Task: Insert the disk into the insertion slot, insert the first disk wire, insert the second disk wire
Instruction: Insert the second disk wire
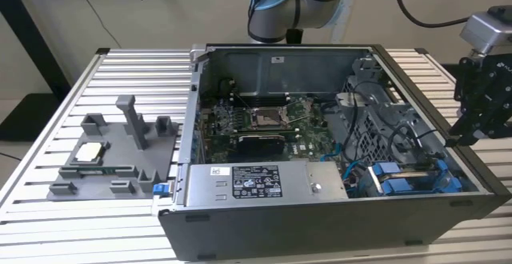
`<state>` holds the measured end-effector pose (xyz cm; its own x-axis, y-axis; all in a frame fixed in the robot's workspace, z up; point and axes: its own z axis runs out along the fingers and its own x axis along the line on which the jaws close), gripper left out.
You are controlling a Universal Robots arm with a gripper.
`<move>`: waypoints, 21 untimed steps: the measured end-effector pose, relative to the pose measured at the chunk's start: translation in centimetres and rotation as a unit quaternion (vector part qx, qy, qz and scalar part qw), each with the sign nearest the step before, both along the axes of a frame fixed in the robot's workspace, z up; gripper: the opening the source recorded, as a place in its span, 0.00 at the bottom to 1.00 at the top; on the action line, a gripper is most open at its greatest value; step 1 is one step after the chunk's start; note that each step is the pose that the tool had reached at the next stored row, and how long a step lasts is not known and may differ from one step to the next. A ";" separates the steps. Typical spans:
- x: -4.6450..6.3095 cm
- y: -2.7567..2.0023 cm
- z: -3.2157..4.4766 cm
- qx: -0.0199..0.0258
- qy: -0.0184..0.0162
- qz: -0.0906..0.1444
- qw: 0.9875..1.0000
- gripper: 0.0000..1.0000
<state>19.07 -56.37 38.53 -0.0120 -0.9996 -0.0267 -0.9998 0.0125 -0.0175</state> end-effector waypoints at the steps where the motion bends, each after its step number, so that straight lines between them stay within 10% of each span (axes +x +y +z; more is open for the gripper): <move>1: 0.0 0.00 -0.10 0.000 0.000 0.000 1.000 0.27; 21: 0.0 0.00 -0.71 0.003 0.004 -0.004 1.000 0.27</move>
<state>19.07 -56.37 37.81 -0.0196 -0.9993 -0.0316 -0.9998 0.0199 -0.0084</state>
